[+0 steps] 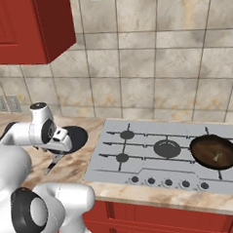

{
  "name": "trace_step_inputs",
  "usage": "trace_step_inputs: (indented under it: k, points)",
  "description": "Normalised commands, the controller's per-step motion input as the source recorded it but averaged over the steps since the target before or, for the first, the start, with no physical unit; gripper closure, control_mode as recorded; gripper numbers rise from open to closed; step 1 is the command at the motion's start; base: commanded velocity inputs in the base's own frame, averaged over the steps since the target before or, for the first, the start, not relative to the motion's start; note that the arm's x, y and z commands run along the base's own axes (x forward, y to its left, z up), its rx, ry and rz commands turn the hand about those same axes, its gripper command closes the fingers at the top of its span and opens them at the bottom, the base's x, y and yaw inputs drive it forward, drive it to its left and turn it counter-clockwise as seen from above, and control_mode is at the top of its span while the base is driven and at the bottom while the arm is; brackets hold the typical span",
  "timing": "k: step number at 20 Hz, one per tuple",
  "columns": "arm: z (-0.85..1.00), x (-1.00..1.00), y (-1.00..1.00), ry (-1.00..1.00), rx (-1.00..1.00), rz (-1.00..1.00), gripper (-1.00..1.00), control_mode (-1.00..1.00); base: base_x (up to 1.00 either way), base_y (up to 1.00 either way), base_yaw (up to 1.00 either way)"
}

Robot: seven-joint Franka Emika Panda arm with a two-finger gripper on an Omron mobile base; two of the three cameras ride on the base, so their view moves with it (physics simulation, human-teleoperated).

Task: Place both pans onto different burners. Then place the mushroom and the fish on different pans.

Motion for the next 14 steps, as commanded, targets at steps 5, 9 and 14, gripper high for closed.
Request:
trace_step_inputs:
  k: [5, 9, 14]
  points:
    - [-0.08, 0.00, 0.26, 0.04, 0.00, 0.00, -1.00, -1.00, 0.00, 0.00, 0.00]
    - [-0.08, 0.03, 0.15, 0.01, 0.00, 0.00, -1.00, -1.00, 0.00, 0.00, 0.00]
    - [-0.10, 0.14, 0.11, 0.01, 0.00, 0.00, -1.00, -1.00, 0.00, 0.00, 0.00]
